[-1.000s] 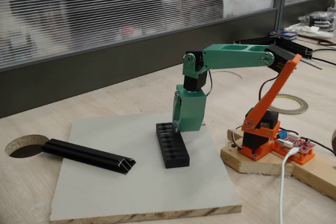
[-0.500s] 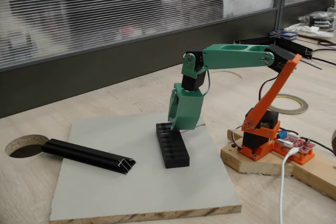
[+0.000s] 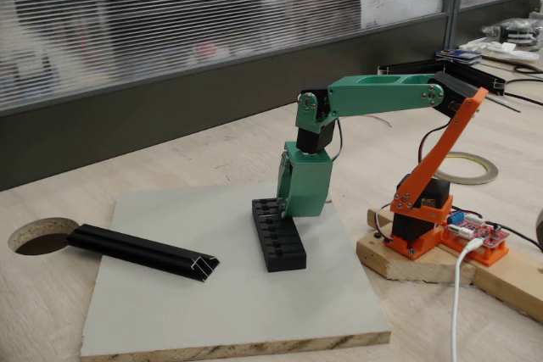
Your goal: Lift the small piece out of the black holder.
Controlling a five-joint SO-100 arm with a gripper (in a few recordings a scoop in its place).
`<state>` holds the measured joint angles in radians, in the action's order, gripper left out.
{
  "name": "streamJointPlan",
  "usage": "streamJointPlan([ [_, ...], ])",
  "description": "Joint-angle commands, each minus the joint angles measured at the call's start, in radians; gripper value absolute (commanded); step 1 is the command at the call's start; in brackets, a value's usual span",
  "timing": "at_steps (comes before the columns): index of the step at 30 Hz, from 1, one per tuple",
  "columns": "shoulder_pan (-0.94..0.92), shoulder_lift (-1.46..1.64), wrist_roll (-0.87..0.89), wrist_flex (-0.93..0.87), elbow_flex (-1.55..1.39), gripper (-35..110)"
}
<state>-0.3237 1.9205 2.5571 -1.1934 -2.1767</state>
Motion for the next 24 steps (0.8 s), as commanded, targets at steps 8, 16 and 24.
streamJointPlan([
  [8,0.0,0.032,0.005,-0.006,0.0,31],
  [16,0.0,0.032,0.005,-0.015,0.055,31],
  [24,-0.002,0.017,0.005,-0.017,0.044,31],
])
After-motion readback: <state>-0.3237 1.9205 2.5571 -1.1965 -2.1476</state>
